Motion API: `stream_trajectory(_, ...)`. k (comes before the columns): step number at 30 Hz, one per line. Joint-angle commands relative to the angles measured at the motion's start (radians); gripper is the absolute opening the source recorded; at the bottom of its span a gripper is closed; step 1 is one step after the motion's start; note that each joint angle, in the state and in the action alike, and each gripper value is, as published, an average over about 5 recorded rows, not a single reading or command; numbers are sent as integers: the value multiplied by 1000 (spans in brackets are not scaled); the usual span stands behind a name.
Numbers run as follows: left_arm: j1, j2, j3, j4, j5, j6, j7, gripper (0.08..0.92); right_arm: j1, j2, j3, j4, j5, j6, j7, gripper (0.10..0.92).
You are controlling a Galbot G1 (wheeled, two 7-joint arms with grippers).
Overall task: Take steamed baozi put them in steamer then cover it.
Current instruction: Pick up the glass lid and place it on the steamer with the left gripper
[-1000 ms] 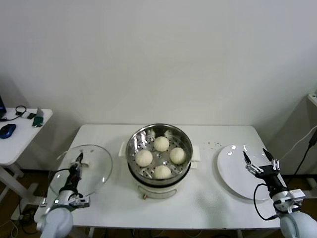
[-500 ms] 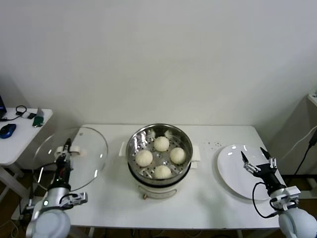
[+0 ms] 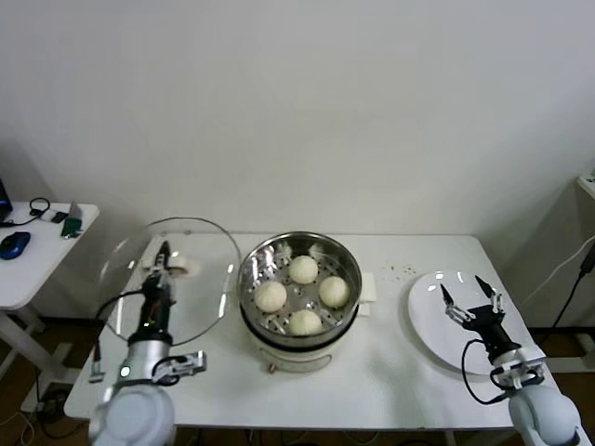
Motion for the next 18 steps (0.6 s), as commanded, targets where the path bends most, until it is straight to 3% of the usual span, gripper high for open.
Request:
stream_trajectory(1, -278, -94, 371, 43, 101, 166, 187, 153, 22, 11, -14, -42, -33, 15, -6, 823)
stream_trajectory(10, -419, -226, 415, 167, 103, 190, 267, 153, 19, 13, 3, -60, -43, 24, -14, 823)
stream_trajectory(18, -425, -366, 443, 226, 157, 190, 302, 153, 14, 12, 17, -72, -49, 29, -14, 823)
